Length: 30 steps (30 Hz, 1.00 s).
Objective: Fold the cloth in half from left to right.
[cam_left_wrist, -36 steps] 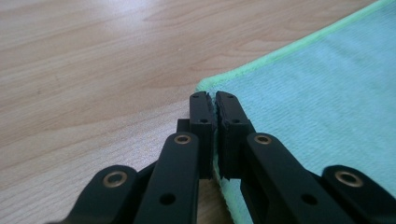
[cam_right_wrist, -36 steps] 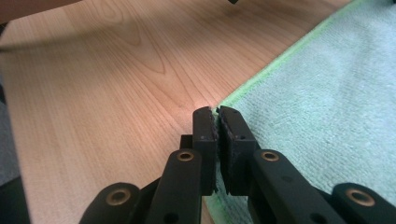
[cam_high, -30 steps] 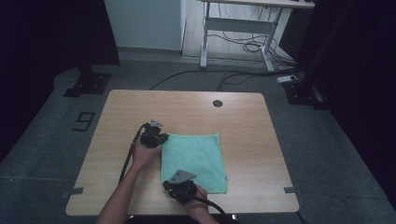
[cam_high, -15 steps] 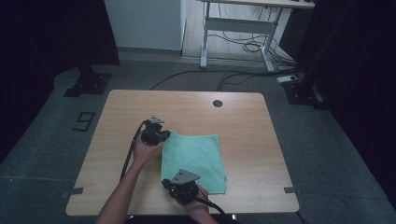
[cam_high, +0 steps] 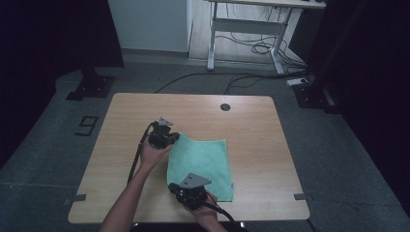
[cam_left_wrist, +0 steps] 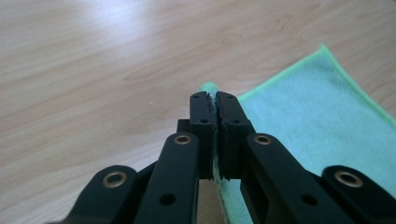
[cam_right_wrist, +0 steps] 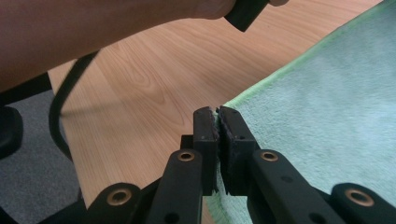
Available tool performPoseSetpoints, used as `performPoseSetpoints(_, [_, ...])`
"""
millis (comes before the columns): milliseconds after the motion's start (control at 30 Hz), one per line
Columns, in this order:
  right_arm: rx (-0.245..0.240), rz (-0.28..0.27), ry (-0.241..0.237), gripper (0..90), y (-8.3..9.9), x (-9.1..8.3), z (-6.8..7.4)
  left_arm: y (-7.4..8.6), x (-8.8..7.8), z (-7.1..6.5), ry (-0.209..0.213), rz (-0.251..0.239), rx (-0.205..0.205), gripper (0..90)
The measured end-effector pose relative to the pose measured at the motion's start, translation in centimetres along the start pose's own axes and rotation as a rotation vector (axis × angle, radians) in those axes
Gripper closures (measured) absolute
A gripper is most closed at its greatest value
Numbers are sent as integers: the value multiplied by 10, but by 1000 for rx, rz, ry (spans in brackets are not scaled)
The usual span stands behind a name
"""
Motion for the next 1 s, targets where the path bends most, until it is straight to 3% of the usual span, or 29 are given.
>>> performPoseSetpoints(167, [-19, -21, -14, 855, -18, 2, 5, -10, -15, 6, -3, -26, -4, 866])
performPoseSetpoints(267, [-33, -25, -16, 855, -23, 3, 9, -8, -15, 6, -6, -21, -3, 866])
performPoseSetpoints(367, [-26, -12, -19, 855, -18, 7, 9, -2, -13, 7, -4, -10, -3, 866])
performPoseSetpoints(500, [1, -6, -32, 855, -8, 11, 7, 6, -14, 13, 6, -16, -35, 865])
performPoseSetpoints(600, [5, -7, -37, 855, -7, 11, 7, 9, -18, 19, -9, -21, -41, 865])
performPoseSetpoints(833, [-15, -40, -51, 855, -21, 8, 14, -4, -38, 23, -3, -65, -41, 865])
performPoseSetpoints(1000, [-16, -33, -52, 855, -20, 6, 14, -3, -33, 16, 3, -51, -28, 865])
Point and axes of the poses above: each handheld gripper's, and its own axes: x roughly forward along the jaws, y roughly out of its underside, z roughly to its left, the point moved 1 cm from there along x, roughly forward along the jaws, and after that the axes turned 4 degrees about -y, right-handed, at the moved point
